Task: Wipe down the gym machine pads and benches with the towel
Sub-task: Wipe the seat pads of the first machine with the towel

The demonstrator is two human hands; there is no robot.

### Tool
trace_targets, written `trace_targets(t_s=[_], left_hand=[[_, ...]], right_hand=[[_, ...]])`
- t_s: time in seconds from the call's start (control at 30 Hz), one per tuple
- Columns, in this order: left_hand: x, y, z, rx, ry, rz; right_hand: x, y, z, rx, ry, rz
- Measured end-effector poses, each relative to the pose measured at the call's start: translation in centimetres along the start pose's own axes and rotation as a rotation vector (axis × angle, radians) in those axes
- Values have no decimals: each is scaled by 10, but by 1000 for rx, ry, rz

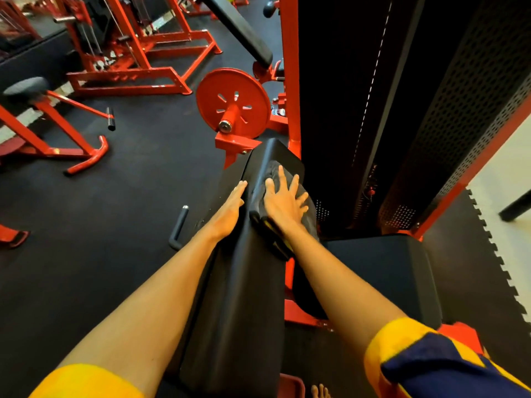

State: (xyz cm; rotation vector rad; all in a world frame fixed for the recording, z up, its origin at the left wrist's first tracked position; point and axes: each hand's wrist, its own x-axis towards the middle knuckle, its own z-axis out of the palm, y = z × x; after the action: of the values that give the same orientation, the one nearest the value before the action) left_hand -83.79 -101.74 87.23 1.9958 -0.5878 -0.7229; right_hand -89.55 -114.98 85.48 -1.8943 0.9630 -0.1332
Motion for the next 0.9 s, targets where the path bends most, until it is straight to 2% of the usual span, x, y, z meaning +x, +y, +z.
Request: trace_targets(t_s=[0.07, 0.17, 0.27, 0.37, 0.47, 0.53, 0.7, 0.9], left_hand=[[-13, -7, -1, -51, -5, 14], [-33, -17, 2, -208, 47, 37], [-52, -34, -1, -143, 85, 81], [-65, -66, -12, 54, 37, 144], [-81, -86, -12, 130, 34, 151], [-89, -94, -10, 142, 54, 164], [-106, -107, -11, 160, 59, 215], [-129, -122, -15, 217, 36, 272]], right_hand=[[-4, -14, 4, -42, 0, -35], [-45, -15, 17, -186, -26, -254], [-92, 5, 29, -332, -13, -382], [-85, 0, 20, -301, -6, -320], [-61, -29, 15, -262, -18, -148], [-58, -39, 21, -275, -3, -101], [-119, -18, 37, -377, 18, -172], [-237, 20, 57, -345, 30, -231]])
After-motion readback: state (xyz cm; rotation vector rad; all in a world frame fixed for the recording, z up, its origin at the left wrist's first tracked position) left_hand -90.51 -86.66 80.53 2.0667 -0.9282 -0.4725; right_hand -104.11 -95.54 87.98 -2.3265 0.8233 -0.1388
